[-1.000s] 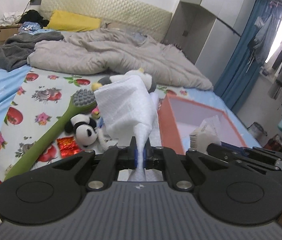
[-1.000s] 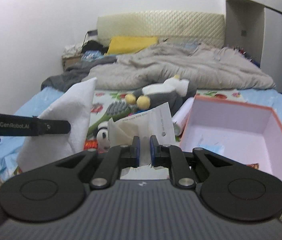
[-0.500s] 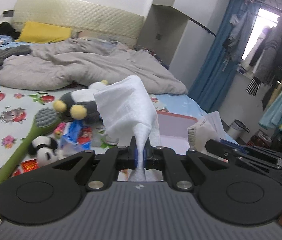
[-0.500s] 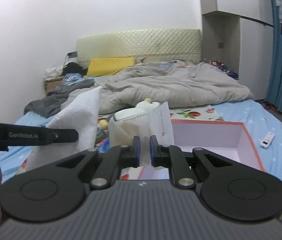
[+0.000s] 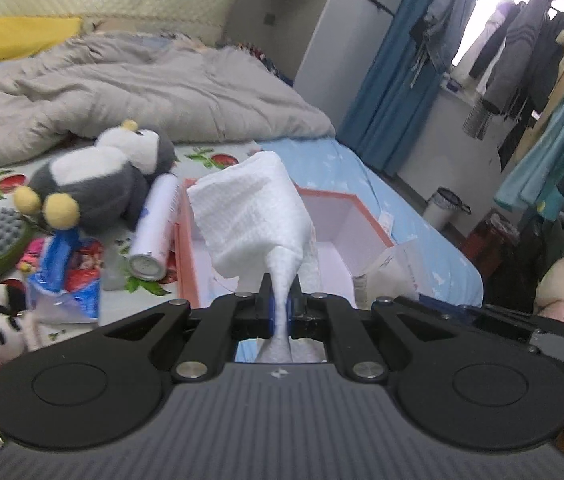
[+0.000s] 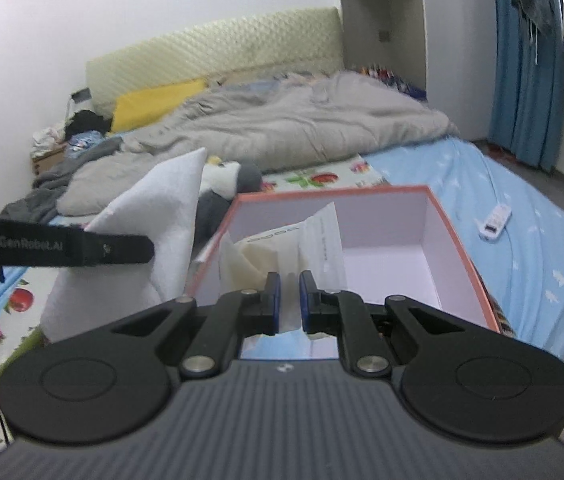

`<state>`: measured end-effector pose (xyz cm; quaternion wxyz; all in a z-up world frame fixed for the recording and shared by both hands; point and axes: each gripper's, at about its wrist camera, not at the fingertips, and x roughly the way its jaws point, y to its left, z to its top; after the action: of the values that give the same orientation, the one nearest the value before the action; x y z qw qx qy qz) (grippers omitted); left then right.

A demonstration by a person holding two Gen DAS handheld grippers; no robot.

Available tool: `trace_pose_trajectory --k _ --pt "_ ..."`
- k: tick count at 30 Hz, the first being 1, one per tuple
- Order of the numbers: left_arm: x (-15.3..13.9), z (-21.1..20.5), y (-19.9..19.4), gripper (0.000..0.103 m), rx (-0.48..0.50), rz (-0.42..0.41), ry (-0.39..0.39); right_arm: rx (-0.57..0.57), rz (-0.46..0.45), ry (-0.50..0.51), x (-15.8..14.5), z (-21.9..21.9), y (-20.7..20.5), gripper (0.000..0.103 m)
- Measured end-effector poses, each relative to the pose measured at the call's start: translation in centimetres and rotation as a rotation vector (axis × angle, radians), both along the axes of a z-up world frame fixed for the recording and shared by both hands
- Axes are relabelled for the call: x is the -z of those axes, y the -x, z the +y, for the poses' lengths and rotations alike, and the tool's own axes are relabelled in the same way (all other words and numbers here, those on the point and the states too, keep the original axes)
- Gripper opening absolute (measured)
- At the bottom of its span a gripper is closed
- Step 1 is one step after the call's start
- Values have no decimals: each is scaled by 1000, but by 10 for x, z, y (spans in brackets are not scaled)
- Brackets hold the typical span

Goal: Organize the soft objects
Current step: 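Carry the puff packet in the right gripper while the left carries the tissue over the orange box, then open the right gripper over the box while the left releases the tissue into it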

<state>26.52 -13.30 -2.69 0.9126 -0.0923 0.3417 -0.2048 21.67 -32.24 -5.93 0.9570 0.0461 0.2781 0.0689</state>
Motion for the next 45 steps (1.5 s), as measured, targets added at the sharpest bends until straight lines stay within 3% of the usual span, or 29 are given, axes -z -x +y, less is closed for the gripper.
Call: trace_pose_trajectory --k 14,23,25,27,28,29,45 --pt "91 -55 -106 6 64 240 -73 71 207 -22 72 -34 -61 14" --pt "119 -63 -123 7 77 289 -105 65 251 -43 92 -37 -74 16" --pt "116 -63 -120 14 84 283 -107 67 255 -42 92 -37 -76 21" --pt "112 -63 -117 54 82 281 -101 65 253 -40 91 -37 -78 42" --pt "109 -62 -115 58 78 274 -95 65 244 -44 89 -37 -76 47" --pt "105 -61 -112 58 75 251 -91 62 236 -51 86 -37 -75 51" --pt "14 -24 -34 58 41 30 -59 26 37 -56 15 -13 -21 51"
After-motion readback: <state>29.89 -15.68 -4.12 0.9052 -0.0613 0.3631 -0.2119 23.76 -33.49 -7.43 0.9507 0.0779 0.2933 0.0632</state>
